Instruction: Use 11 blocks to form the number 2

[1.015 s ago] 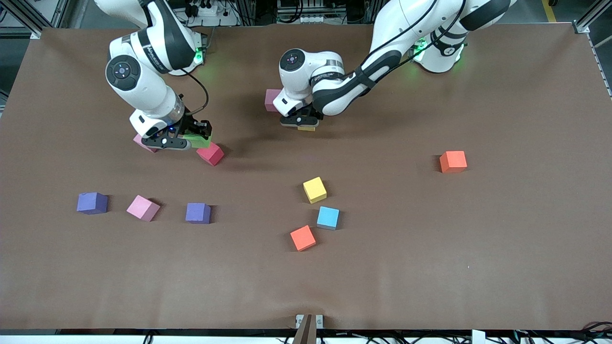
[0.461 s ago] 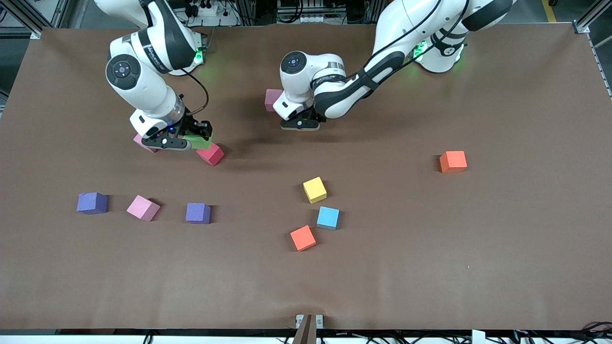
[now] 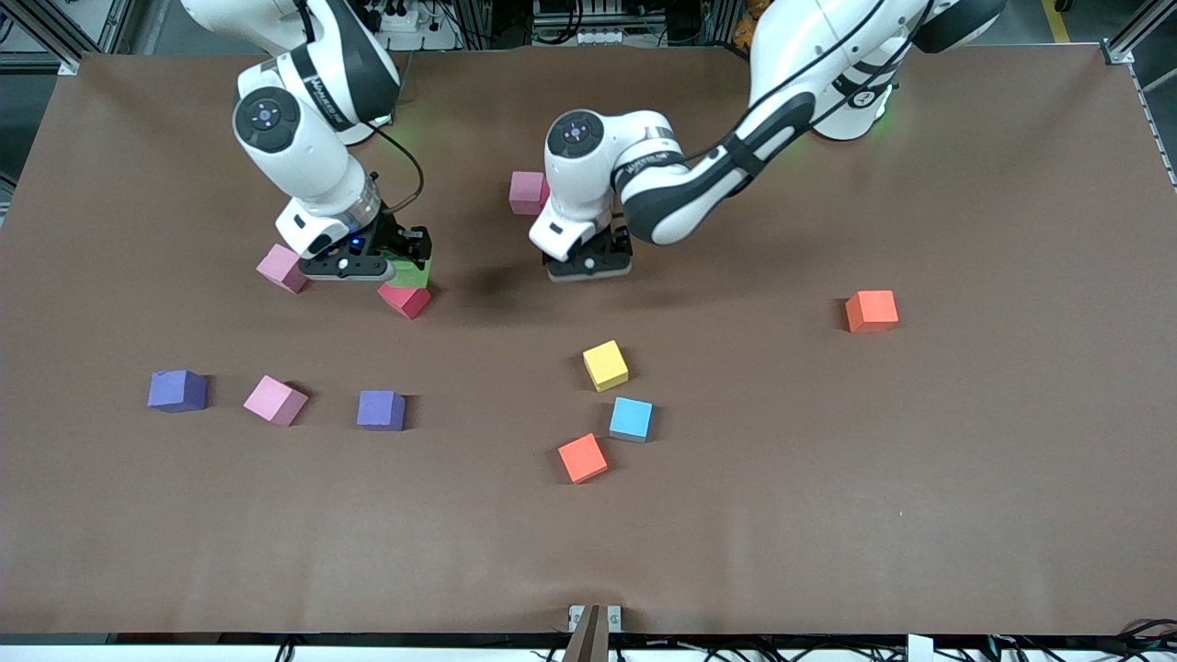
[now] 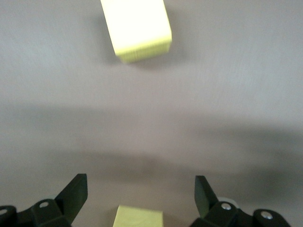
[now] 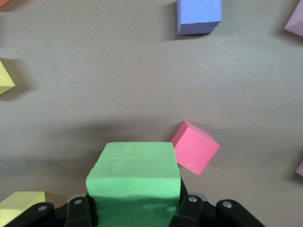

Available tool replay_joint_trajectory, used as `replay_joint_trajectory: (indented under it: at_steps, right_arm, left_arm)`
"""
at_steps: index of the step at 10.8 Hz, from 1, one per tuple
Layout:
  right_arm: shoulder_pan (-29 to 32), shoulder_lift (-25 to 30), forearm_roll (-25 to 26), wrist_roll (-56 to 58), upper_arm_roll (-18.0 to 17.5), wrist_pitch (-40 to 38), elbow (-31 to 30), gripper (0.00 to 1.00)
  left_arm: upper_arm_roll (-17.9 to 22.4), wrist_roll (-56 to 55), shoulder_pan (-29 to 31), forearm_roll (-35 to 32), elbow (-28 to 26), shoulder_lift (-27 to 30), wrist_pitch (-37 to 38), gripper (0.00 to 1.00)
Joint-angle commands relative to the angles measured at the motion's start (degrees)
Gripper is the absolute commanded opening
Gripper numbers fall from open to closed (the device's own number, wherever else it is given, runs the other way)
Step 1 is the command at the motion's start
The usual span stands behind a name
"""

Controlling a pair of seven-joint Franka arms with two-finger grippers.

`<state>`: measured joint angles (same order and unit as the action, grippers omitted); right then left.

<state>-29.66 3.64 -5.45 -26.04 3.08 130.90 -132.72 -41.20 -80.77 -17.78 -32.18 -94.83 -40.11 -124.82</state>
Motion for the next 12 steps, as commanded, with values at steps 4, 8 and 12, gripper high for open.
replay_joint_trajectory:
  at_steps: [4,8,12]
  right_arm:
    - [-9.61,-7.84,-0.52,-11.45,-0.09,12.34,0.71,0.44]
    - [-15.5,-15.22,-0.53,-22.19,-0.09,16.41,4.3,0.44]
    - [-9.04,-8.59,-0.17,-3.21,-0.09,1.26,3.53,0.44]
  left_arm:
    - [11.13,-0.35,-3.83,4.59,11.05,-5.75,1.51,1.0]
    - [15.27,-1.05,-5.6,4.67,17.3,-9.72,0.03,1.0]
    - [17.02,-3.94,-6.99,4.59,18.62,-11.65,-5.07,1.0]
